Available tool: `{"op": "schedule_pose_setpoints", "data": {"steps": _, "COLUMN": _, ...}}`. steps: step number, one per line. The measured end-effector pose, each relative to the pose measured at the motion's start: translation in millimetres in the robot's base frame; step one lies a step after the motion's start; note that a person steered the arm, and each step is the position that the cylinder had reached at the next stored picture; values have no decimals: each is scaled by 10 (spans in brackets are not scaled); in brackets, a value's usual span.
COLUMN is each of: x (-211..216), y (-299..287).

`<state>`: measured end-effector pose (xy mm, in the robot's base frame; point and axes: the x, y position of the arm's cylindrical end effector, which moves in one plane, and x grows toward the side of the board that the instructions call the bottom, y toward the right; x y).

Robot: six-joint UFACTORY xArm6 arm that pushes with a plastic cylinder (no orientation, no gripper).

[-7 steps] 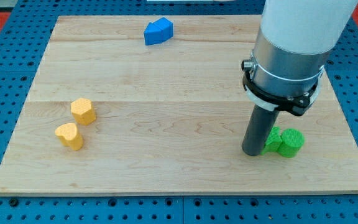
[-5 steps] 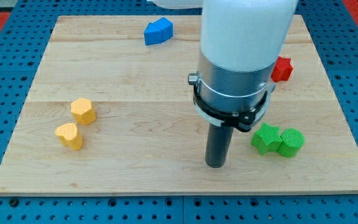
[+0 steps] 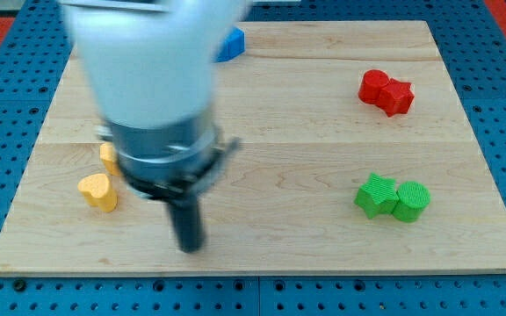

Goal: Push the yellow hexagon to the top left corner of the board

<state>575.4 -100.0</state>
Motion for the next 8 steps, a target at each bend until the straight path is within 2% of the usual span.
{"op": "schedule_pose_setpoints", "data": {"steps": 1, "x": -462, "y": -544}}
{"op": "schedule_pose_setpoints", "data": {"steps": 2, "x": -768, "y": -751}}
{"op": "schedule_pose_setpoints", "data": {"steps": 5, "x": -2141, "y": -788}}
{"op": "schedule_pose_setpoints", "data": {"steps": 6, "x": -2543, "y": -577}}
{"op": "schedule_pose_setpoints", "data": {"steps": 7, "x": -2867, "y": -566}}
{"op": "schedule_pose_setpoints", "data": {"steps": 8, "x": -3016, "y": -592}}
